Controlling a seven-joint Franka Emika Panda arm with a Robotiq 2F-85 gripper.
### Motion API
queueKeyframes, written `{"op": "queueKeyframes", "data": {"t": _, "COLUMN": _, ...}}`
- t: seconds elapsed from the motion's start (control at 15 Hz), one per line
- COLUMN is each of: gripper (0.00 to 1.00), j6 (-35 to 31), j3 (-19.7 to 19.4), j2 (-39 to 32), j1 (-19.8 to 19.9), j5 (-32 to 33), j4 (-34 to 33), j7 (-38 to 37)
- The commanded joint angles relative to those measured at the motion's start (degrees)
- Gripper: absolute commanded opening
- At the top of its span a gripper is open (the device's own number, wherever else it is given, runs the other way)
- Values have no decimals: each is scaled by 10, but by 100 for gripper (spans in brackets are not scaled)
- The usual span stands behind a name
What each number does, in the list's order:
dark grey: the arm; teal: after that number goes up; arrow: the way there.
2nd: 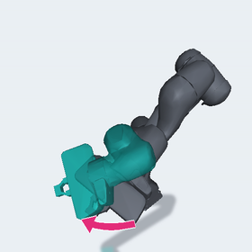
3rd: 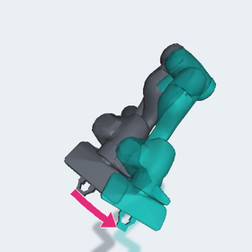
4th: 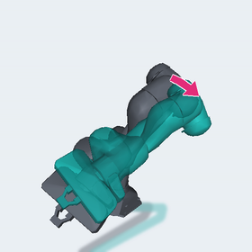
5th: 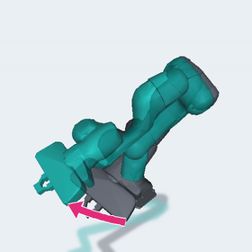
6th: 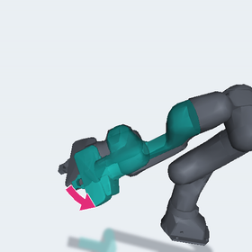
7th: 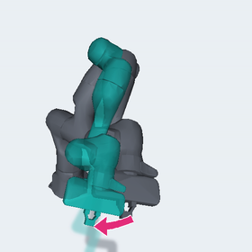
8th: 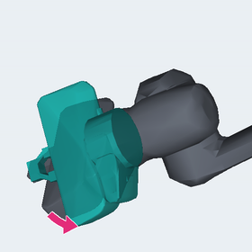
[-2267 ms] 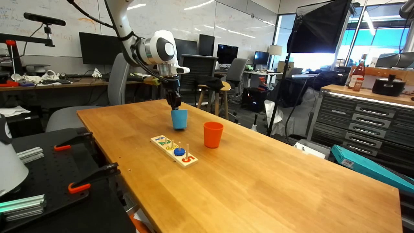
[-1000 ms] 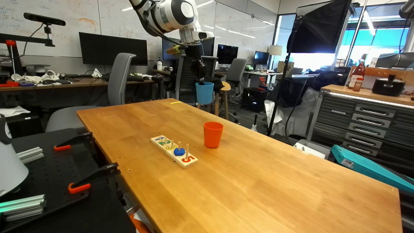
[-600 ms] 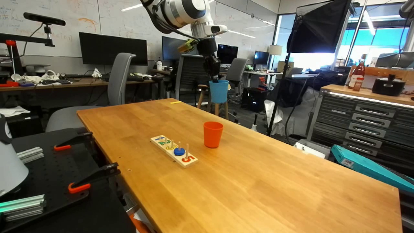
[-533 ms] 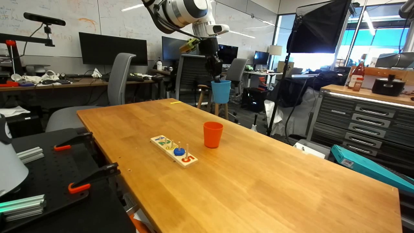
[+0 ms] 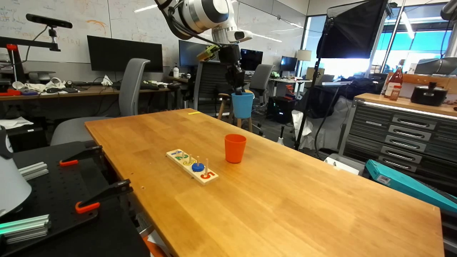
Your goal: Put the blue cup in the orange cup
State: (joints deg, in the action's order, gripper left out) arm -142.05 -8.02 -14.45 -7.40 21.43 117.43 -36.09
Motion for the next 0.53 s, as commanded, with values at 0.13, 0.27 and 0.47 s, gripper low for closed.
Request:
{"op": "queueKeyframes", "data": {"t": 0.13, "gripper": 1, "j6": 10, "j3": -2, "j2": 19, "j1": 16, "j5": 10, "j4": 17, "j7": 12}}
{"op": "queueKeyframes", "data": {"t": 0.27, "gripper": 1, "j6": 10, "j3": -4, "j2": 16, "j1": 21, "j5": 10, "j4": 19, "j7": 15}}
{"op": "queueKeyframes", "data": {"t": 0.47, "gripper": 1, "j6": 13, "j3": -2, "j2": 15, "j1": 26, "j5": 7, "j4": 34, "j7": 22}}
